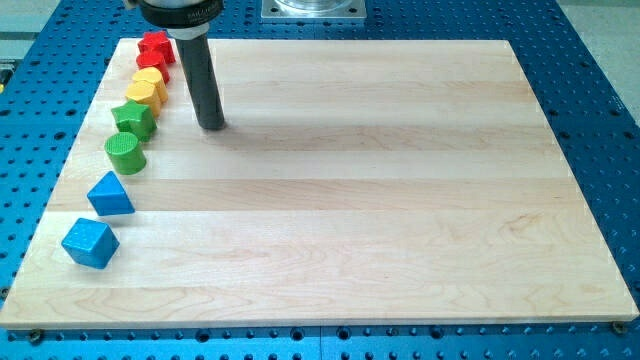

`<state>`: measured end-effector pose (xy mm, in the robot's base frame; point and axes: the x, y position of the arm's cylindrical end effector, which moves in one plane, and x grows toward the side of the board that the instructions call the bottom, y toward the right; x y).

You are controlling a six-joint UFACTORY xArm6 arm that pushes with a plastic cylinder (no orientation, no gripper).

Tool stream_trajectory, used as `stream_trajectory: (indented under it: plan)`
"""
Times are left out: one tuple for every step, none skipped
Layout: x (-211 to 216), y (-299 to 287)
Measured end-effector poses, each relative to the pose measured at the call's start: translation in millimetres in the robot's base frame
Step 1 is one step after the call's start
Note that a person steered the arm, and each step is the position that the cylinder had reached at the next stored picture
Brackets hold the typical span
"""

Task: Push the green circle into the blue blocks

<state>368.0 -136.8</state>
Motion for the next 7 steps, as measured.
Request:
stream_trajectory:
  plan:
    - [-20.9, -15.4]
    - [-28.2, -36.5]
    - [-15.2, -46.3]
    - [8.7, -54.5]
    - [2.9, -62.0]
    - [-5.7, -72.2]
    - [18.8, -86.0]
